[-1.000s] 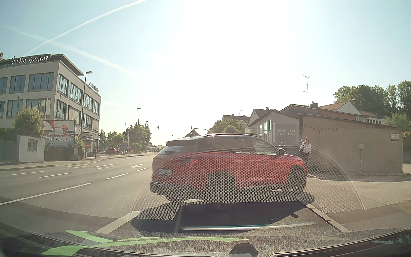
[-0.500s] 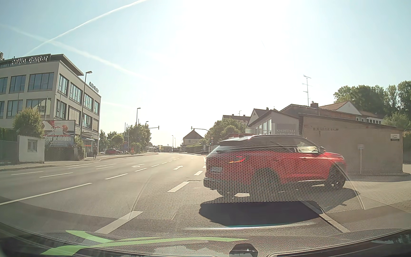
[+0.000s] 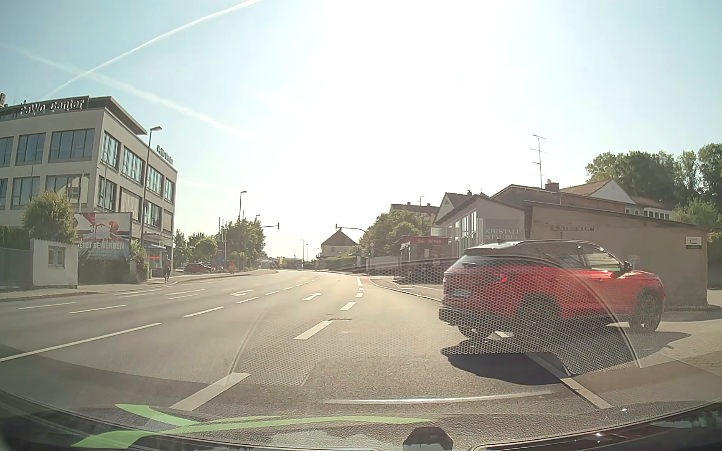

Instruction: Follow the waypoints while adhering to traffic rules and regulations

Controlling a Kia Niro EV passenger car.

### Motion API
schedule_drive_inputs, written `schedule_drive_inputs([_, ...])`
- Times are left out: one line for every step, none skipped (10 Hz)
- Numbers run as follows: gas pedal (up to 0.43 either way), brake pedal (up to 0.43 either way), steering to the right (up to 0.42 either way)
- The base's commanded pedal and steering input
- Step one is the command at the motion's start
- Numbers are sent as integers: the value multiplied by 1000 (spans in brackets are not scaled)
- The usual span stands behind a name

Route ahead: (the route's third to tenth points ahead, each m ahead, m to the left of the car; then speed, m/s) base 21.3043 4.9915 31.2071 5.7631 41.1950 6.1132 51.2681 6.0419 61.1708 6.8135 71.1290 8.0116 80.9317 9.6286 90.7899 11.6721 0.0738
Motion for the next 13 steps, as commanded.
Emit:
schedule_drive_inputs([260, 0, 81])
schedule_drive_inputs([260, 0, 72])
schedule_drive_inputs([260, 0, 65])
schedule_drive_inputs([260, 0, 52])
schedule_drive_inputs([260, 0, 41])
schedule_drive_inputs([280, 0, 26])
schedule_drive_inputs([319, 0, 5])
schedule_drive_inputs([319, 0, -12])
schedule_drive_inputs([319, 0, -28])
schedule_drive_inputs([319, 0, -31])
schedule_drive_inputs([319, 0, -32])
schedule_drive_inputs([311, 0, -31])
schedule_drive_inputs([311, 0, -28])
